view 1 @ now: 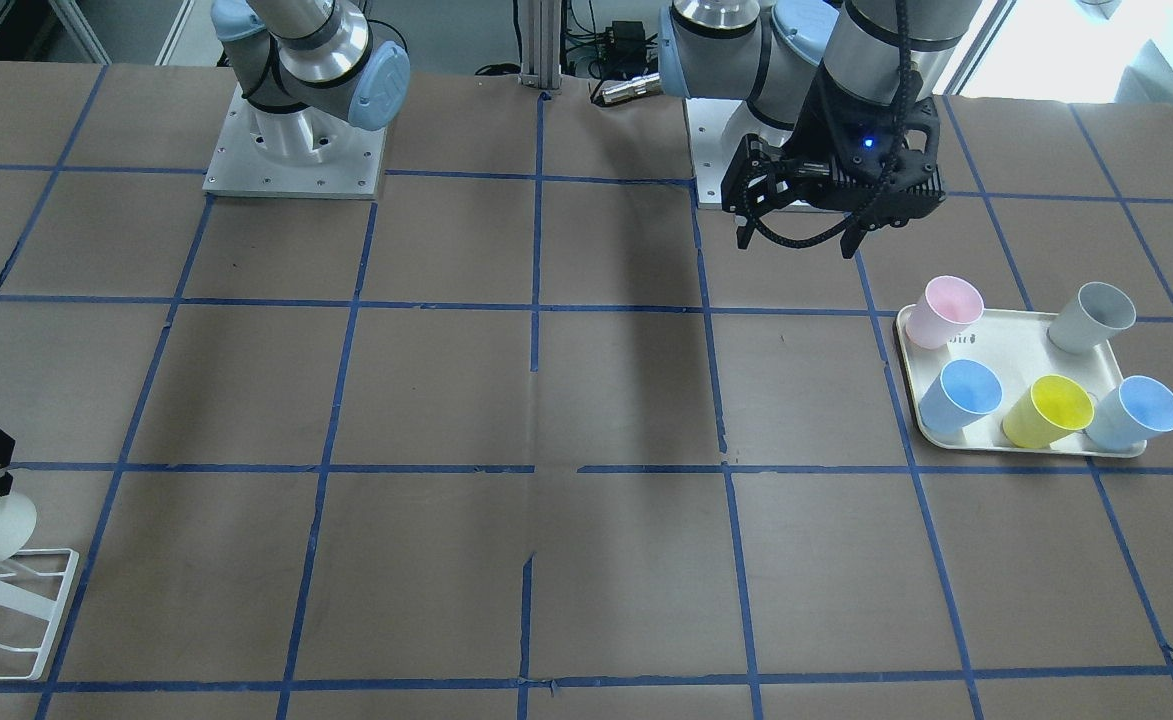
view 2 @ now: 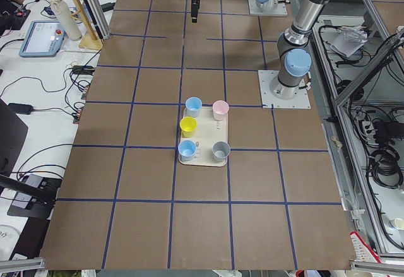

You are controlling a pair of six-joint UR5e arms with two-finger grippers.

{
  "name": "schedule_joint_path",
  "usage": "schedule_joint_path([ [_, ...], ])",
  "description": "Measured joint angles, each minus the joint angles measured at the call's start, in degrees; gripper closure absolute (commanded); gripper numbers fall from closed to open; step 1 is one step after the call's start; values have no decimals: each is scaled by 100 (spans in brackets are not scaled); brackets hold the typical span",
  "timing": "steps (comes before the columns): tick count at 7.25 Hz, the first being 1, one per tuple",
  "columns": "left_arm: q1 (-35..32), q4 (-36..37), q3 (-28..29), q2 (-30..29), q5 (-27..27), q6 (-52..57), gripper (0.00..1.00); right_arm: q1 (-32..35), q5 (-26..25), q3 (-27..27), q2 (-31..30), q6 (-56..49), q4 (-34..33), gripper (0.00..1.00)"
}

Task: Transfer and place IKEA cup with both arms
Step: 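Grasp the white cup with the right gripper and lift it off the rack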

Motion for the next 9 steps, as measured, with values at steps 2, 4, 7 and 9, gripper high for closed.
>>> schedule_joint_path([
  [2,0,0,0,0,21,17,0,3,92,-3,52,4,-31,6],
  [4,2,0,0,4,14,14,0,3,110,-7,78,-7,-75,20],
  [7,3,0,0,9,11,13,0,3,105,-20,66,-3,-78,70],
  [9,3,-3,0,25,14,13,0,3,57,-35,29,-8,-61,78],
])
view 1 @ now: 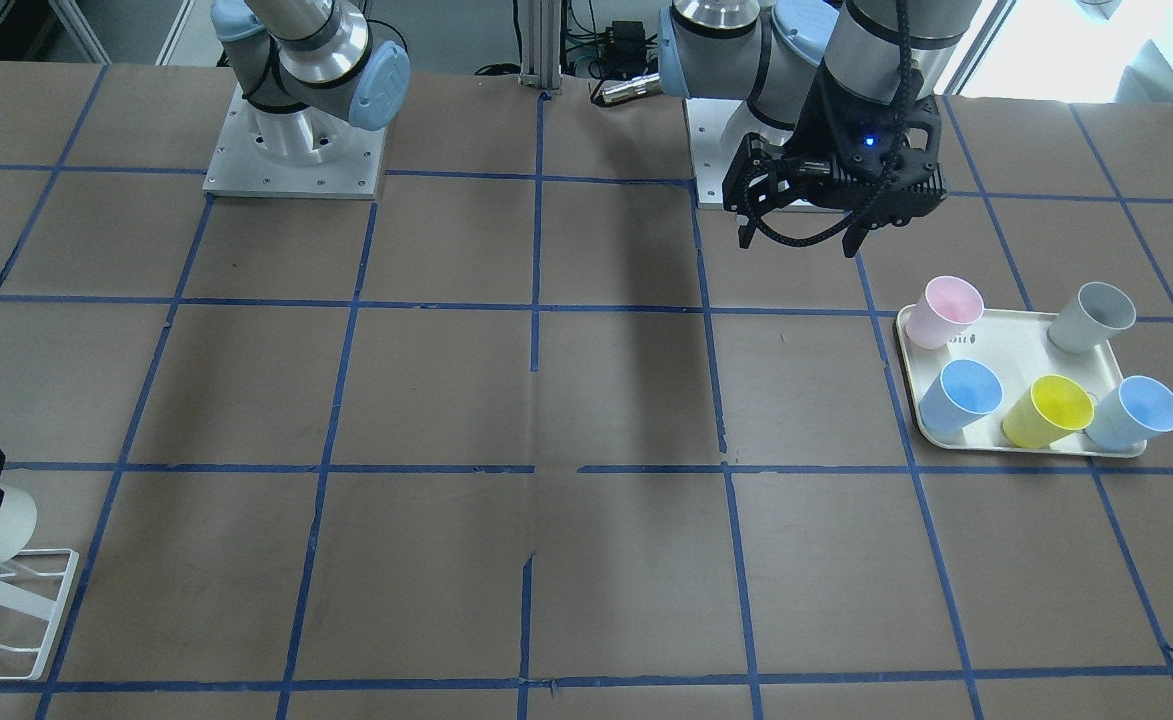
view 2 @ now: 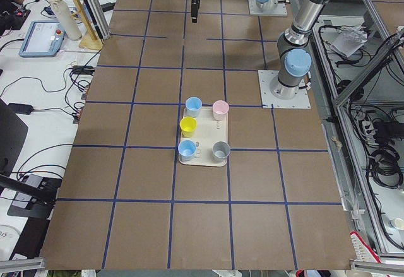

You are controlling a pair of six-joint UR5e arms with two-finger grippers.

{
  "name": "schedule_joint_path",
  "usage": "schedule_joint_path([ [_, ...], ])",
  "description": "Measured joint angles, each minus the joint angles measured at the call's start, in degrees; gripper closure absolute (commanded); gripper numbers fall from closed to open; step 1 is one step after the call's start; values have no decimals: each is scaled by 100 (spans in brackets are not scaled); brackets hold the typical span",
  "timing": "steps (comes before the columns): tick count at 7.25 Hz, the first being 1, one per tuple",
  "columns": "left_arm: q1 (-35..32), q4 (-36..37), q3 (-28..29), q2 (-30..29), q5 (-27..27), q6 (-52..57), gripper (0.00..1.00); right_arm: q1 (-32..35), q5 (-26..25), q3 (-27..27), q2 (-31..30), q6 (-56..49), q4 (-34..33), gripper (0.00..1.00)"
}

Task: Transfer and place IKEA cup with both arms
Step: 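Grasp the white cup with the right gripper and lift it off the rack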

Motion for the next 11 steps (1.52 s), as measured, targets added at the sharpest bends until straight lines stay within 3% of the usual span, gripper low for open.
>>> schedule_joint_path([
  [4,8,3,28,-3,-39,-19,0,0,-44,-189,-246,-9,312,81],
  [8,63,5,120,-12,-61,-26,0,13,-219,-285,-892,-28,904,81],
  [11,98,3,39,72,-150,31,0,553,-198,-276,-1551,544,1651,83],
])
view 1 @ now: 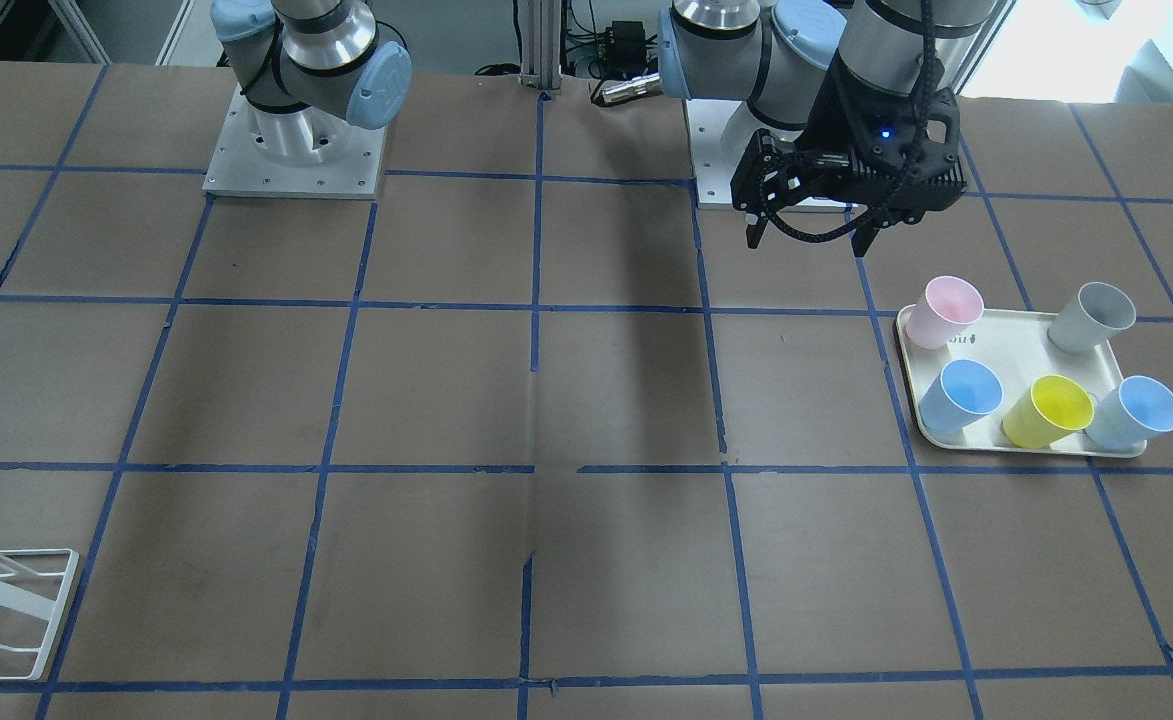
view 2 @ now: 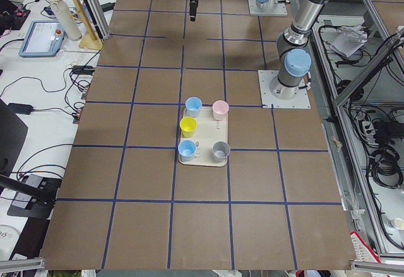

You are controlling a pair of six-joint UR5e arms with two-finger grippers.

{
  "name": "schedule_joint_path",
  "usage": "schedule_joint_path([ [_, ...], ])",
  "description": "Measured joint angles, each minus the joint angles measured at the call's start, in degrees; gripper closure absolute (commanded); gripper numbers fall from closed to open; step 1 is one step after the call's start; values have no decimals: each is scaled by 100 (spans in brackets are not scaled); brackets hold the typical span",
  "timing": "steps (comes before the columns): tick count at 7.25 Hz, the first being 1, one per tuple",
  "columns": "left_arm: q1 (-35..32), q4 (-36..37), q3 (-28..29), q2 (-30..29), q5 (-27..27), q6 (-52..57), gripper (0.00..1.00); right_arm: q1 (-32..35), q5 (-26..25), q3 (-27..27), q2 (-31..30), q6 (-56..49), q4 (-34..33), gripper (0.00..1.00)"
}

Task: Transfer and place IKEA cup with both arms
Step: 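Carry the white cup to mid-table with the right gripper while the left approaches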

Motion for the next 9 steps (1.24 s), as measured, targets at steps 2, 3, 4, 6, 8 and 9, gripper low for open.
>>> schedule_joint_path([
  [2,164,-25,-40,58,-426,59,0,879,-107,3,-406,1587,621,87],
  [3,284,-59,-91,101,-639,160,0,1357,-165,9,-544,2385,930,87],
  [4,493,-131,-190,151,-941,346,0,1782,-175,23,-616,3067,1151,87],
  [6,1366,-662,-409,301,-2010,1024,0,2533,-76,61,-661,4204,1331,89],
  [8,2247,-1230,-666,368,-2913,1925,0,2933,823,59,-665,4802,1454,97],
  [9,2612,-1413,-856,359,-3226,2380,0,2955,1626,61,-668,4920,1572,100],
])
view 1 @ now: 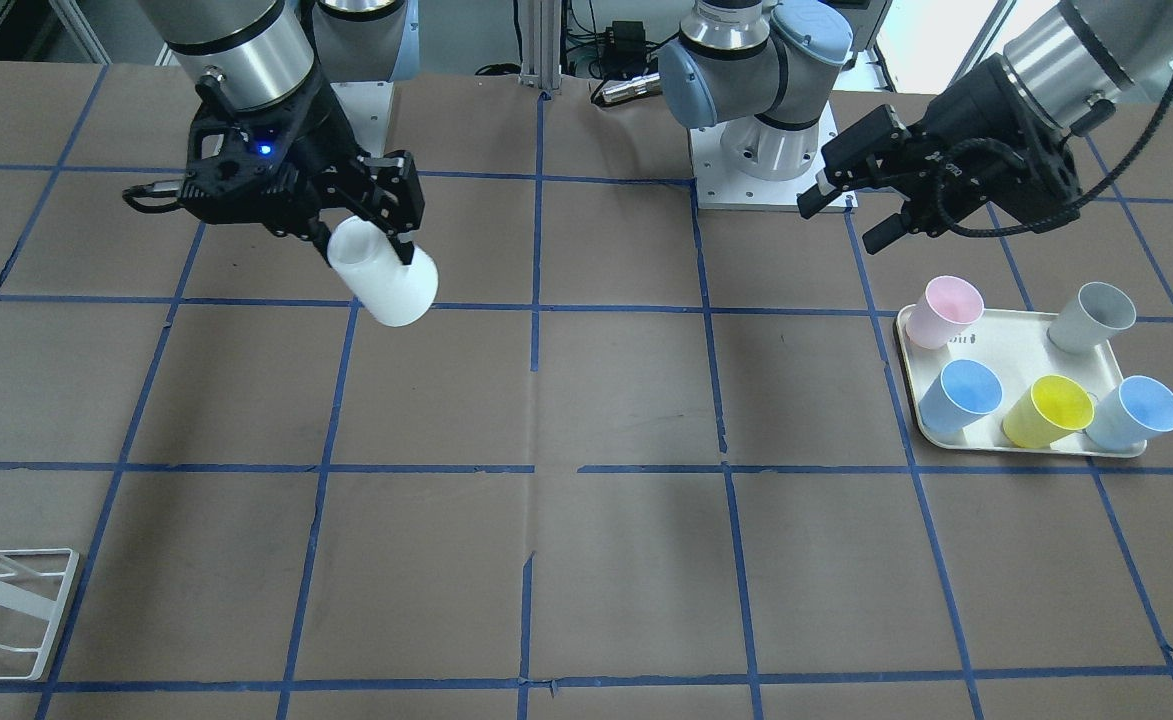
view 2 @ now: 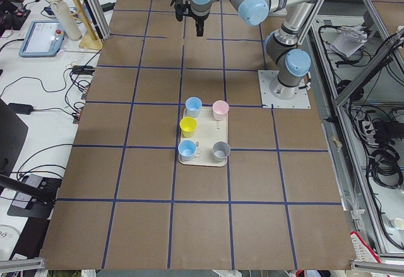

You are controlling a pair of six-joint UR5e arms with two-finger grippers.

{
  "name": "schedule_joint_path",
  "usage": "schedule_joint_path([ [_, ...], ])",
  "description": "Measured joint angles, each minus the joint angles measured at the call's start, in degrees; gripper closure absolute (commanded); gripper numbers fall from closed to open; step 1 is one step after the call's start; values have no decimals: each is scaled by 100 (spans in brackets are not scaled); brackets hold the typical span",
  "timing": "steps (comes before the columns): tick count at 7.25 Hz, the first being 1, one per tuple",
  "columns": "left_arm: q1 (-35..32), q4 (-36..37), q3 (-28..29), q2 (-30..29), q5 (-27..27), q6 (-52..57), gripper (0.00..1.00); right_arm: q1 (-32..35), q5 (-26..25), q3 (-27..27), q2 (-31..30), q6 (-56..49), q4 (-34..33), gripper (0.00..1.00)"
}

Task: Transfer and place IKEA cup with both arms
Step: 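Carry the white cup to mid-table with the right gripper while the left approaches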

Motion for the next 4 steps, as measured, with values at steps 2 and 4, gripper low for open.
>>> schedule_joint_path([
  [2,622,-313,-496,-26,-696,666,0,-135,1704,109,6,161,137,100],
  [4,836,-879,-961,-40,-1590,889,0,-505,3400,629,9,156,141,100],
])
